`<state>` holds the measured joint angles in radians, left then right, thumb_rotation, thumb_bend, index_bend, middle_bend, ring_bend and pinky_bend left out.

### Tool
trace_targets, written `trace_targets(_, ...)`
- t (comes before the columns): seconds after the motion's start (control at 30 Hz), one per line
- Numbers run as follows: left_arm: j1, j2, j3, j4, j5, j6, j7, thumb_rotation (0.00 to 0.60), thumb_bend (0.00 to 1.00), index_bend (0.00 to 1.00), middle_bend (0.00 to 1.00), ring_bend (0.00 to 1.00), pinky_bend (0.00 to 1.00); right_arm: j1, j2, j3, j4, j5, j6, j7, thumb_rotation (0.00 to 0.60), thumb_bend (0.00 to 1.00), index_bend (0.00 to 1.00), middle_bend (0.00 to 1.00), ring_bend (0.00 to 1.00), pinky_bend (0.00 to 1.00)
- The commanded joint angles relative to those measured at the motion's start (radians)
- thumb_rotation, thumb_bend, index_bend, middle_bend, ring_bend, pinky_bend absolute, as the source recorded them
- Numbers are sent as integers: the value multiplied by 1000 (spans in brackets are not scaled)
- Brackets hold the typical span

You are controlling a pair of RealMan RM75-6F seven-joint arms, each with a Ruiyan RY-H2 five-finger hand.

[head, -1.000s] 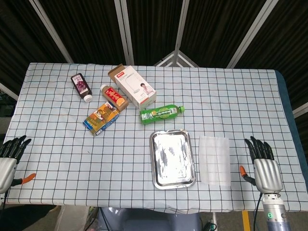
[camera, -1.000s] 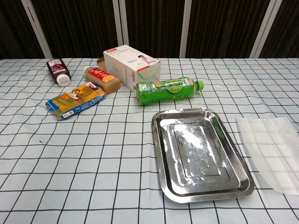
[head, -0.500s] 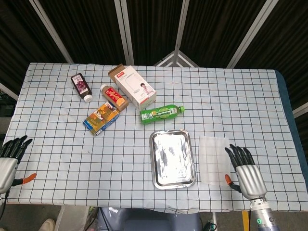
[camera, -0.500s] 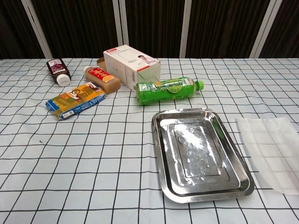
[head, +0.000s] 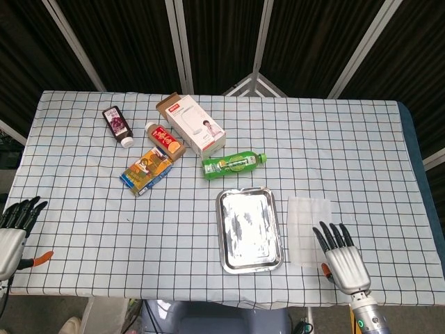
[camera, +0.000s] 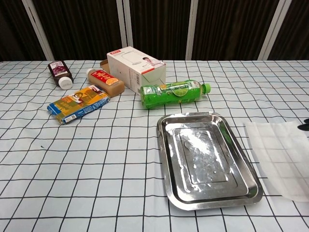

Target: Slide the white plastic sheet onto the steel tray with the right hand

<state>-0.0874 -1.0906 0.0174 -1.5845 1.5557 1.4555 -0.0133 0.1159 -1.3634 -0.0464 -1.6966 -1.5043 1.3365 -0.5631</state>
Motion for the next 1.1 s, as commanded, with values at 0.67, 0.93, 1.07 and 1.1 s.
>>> trace_targets(0.67,-2,5,1,3,7,2,-23,600,0,0,0,0,0,-56,-75,-4,74,112,20,4,600,400,0,0,0,0)
trace_targets(0.93,-1,7,2,4,8,4,-29,600,0,0,0,0,0,-58,-90,-6,91,130,4,6,600,399,0,0,0,0)
trace_targets(1.07,-2,6,1,4,6,3,-29,600,0,0,0,0,0,-54,-97,-1,97,145,-7,4,600,399,0,0,0,0)
trace_targets(1.1,-2,6,1,4,6,2,-28,600,0,0,0,0,0,-53,-100,-1,99,147,-10,2,600,399,0,0,0,0)
